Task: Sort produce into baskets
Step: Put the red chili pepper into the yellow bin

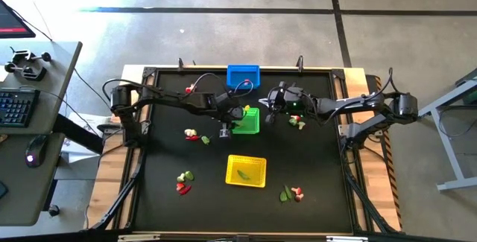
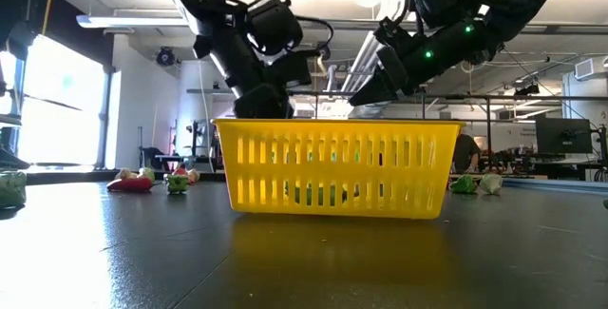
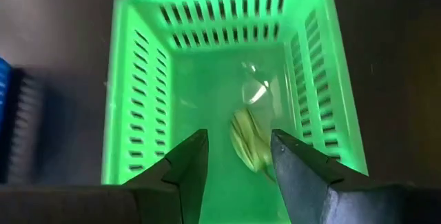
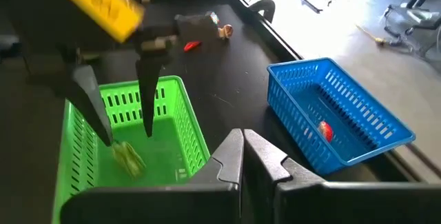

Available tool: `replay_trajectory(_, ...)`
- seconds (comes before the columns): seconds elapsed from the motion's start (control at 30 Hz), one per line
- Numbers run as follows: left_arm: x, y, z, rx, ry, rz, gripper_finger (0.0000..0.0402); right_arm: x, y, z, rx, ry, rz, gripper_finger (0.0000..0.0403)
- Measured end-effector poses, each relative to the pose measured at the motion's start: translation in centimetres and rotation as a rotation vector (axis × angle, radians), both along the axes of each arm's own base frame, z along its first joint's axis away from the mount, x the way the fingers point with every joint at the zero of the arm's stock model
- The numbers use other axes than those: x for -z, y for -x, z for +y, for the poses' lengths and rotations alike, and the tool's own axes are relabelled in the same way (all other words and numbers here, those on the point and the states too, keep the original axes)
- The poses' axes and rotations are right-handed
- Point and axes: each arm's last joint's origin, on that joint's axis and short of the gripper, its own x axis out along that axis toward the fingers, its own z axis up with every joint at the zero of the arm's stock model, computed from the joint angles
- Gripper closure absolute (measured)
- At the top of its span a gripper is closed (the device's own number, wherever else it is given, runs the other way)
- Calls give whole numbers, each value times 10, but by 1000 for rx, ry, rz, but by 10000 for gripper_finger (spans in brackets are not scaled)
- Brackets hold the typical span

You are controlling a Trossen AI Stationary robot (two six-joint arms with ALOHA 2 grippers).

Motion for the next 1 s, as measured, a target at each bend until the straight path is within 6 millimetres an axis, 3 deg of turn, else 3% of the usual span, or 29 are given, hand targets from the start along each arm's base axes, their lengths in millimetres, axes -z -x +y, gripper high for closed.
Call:
replay_trajectory(0.1,-5,4,0,-1,-28,-42,275,-2,-1,-1,-15,58,-1,403)
replay_trajectory(0.27,-20,15,-2,6,-103,-228,342,-10,-4,0,-49,92,-78,403)
replay_trajectory(0.43,-31,39,-6,-36,-104,-398,396,-12,-5,0,-45,73,-110,403)
replay_trajectory(0.6,-32,69,-10,-116,-48,-522,395,-8,-2,-3,115,7,-106,402)
replay_trajectory(0.83,-19,107,-14,-208,19,-657,401,12,12,-8,412,-78,59,373)
replay_trajectory(1.0,-2,128,-10,-283,54,-707,401,26,33,-31,647,-327,87,328)
